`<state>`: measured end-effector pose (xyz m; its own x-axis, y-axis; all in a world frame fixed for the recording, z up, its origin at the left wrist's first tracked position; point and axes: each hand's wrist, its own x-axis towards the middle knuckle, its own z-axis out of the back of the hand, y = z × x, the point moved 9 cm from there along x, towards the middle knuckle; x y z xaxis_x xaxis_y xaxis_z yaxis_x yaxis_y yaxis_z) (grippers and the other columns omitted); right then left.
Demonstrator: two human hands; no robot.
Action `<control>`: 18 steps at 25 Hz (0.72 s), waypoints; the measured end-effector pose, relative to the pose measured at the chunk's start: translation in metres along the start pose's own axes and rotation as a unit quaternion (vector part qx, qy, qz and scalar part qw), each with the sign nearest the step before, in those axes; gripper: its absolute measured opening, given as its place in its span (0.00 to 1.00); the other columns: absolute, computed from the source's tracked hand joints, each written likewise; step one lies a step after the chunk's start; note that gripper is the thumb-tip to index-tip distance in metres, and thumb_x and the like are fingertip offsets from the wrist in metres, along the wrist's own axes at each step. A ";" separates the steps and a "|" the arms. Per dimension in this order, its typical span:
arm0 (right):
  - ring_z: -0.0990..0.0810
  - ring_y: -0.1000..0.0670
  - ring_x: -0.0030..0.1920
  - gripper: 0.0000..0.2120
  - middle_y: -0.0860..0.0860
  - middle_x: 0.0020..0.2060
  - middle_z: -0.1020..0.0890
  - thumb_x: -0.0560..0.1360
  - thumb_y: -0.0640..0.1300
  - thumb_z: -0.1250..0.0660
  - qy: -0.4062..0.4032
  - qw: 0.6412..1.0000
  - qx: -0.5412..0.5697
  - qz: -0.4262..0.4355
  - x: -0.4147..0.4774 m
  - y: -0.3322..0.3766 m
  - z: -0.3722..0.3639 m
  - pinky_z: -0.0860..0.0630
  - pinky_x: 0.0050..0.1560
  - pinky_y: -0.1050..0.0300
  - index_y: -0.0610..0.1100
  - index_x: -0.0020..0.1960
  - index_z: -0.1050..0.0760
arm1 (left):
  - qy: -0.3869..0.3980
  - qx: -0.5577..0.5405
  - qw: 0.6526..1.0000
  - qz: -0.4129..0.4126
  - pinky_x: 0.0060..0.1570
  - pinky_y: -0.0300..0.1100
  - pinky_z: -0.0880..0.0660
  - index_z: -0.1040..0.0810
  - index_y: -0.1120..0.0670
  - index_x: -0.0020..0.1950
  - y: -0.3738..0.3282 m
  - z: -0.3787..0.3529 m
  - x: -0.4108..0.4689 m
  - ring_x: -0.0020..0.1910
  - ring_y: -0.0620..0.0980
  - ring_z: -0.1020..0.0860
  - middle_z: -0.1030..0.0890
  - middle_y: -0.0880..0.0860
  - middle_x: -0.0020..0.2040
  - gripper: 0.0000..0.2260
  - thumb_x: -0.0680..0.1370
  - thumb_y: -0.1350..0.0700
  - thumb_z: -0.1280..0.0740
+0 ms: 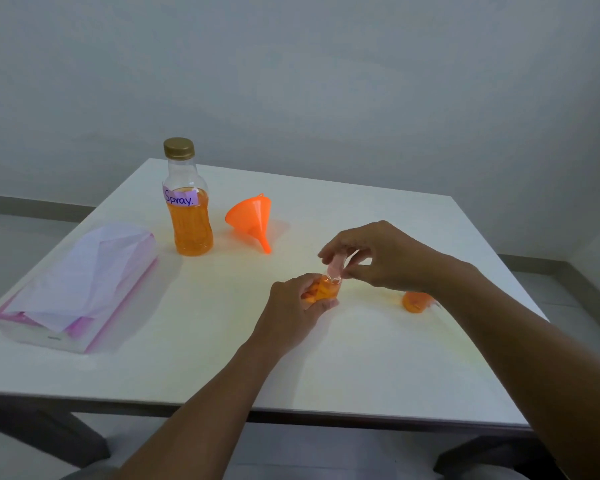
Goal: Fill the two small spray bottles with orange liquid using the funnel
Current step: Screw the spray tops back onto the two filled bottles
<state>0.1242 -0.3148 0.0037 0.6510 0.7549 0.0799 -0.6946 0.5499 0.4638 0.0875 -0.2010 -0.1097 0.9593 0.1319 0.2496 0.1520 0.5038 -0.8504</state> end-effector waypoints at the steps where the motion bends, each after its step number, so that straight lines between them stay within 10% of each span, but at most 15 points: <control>1: 0.16 0.57 0.47 0.12 0.58 0.46 0.14 0.73 0.42 0.24 -0.021 1.000 0.000 -0.001 -0.001 0.000 0.000 0.18 0.50 0.58 0.48 0.56 0.17 | 0.001 0.002 1.000 0.003 0.43 0.22 0.30 0.19 0.50 0.57 0.001 0.000 0.000 0.44 0.42 0.19 0.15 0.45 0.47 0.17 0.71 0.44 0.25; 5: 0.17 0.57 0.43 0.25 0.58 0.43 0.15 0.64 0.64 0.21 -0.043 0.996 -0.037 -0.074 -0.006 -0.021 0.003 0.17 0.46 0.54 0.53 0.56 0.19 | 0.008 0.015 1.000 0.007 0.39 0.22 0.32 0.19 0.50 0.58 0.000 -0.001 0.000 0.43 0.43 0.21 0.16 0.46 0.47 0.19 0.72 0.43 0.26; 9: 0.16 0.55 0.54 0.21 0.57 0.55 0.15 0.72 0.42 0.22 -0.053 0.997 0.061 -0.005 -0.006 -0.007 -0.006 0.18 0.53 0.62 0.48 0.64 0.20 | 0.002 0.016 1.000 0.009 0.41 0.24 0.31 0.19 0.49 0.58 0.002 0.000 0.001 0.44 0.43 0.20 0.16 0.45 0.47 0.19 0.71 0.43 0.25; 14: 0.17 0.57 0.47 0.27 0.57 0.47 0.16 0.66 0.54 0.19 -0.094 0.993 0.037 -0.058 -0.012 -0.019 -0.002 0.19 0.48 0.62 0.52 0.63 0.21 | 0.009 -0.019 1.000 0.022 0.43 0.27 0.28 0.18 0.48 0.55 0.003 -0.001 -0.002 0.44 0.43 0.19 0.16 0.45 0.45 0.15 0.71 0.45 0.25; 18: 0.15 0.57 0.51 0.16 0.56 0.50 0.14 0.72 0.39 0.22 -0.084 0.994 0.069 -0.001 -0.017 -0.010 0.005 0.19 0.53 0.64 0.47 0.59 0.18 | -0.018 -0.039 0.999 -0.025 0.48 0.31 0.26 0.19 0.45 0.56 -0.008 0.006 -0.005 0.47 0.43 0.21 0.19 0.44 0.48 0.13 0.72 0.47 0.25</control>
<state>0.1210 -0.3349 0.0018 0.7023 0.6768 0.2206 -0.6523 0.4878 0.5801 0.0802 -0.2003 -0.1013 0.9408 0.1397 0.3090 0.2198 0.4426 -0.8693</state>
